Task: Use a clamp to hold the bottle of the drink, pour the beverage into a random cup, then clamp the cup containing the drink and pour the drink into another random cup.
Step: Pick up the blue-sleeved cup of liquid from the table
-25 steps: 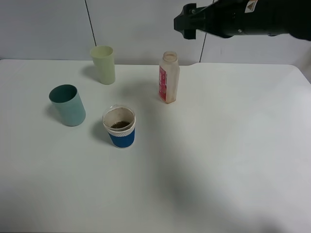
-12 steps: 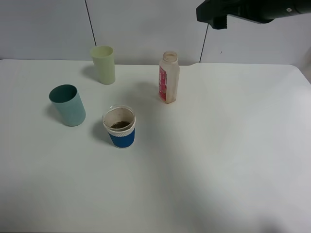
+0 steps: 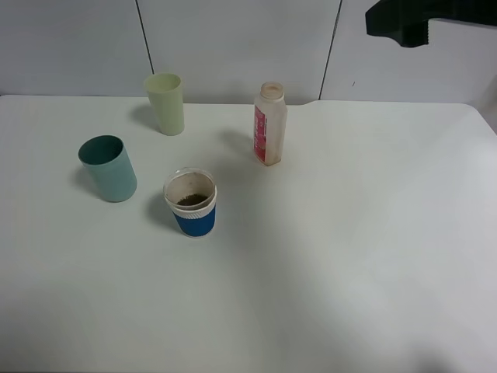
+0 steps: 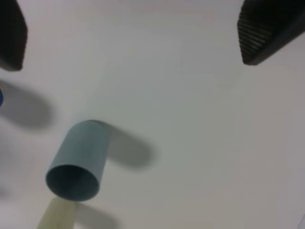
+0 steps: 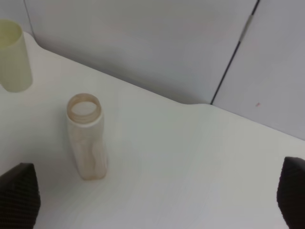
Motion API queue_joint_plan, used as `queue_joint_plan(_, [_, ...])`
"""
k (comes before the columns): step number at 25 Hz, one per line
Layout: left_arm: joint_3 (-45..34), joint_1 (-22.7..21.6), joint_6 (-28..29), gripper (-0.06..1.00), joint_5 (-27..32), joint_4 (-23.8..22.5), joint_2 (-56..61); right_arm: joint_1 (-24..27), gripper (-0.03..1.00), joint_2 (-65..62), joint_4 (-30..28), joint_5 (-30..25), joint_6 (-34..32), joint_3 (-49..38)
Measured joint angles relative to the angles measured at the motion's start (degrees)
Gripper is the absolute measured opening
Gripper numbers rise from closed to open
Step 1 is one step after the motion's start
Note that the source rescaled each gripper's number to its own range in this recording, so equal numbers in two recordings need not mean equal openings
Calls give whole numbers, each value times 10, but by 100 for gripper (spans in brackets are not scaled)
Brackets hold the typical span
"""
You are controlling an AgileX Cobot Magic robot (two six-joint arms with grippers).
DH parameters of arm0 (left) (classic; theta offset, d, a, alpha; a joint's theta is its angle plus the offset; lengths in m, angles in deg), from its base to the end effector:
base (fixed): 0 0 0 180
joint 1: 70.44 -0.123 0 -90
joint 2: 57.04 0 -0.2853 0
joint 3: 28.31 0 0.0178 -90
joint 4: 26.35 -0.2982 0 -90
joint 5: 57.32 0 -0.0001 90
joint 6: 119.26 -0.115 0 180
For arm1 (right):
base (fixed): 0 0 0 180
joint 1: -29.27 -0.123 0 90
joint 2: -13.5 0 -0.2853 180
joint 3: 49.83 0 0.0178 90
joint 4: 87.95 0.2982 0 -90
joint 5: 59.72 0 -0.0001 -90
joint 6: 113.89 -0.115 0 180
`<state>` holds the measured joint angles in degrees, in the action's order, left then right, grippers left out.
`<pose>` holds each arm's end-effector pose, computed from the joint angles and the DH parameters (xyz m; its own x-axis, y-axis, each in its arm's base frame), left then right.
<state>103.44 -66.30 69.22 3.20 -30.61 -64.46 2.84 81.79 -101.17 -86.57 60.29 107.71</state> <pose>0.0567 0.0034 0.2921 -0.4380 -0.0795 -0.8955 -0.0348 0.9968 -0.0715 0.2692 0.1205 0.3500 -0.3663 -0.2985 -0.8813 -0.4009 0.9054 -0.1400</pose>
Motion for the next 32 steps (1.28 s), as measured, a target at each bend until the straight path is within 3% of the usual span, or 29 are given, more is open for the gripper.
queue_joint_plan(5, [0,0,0,66,0,0,0,0,100,-35,-1,-52,13,-3])
queue_joint_plan(22, [0,0,0,66,0,0,0,0,100,-196,40,-79,16,-164])
queue_joint_plan(32, [0,0,0,66,0,0,0,0,100,-291,55,-217,7,-169])
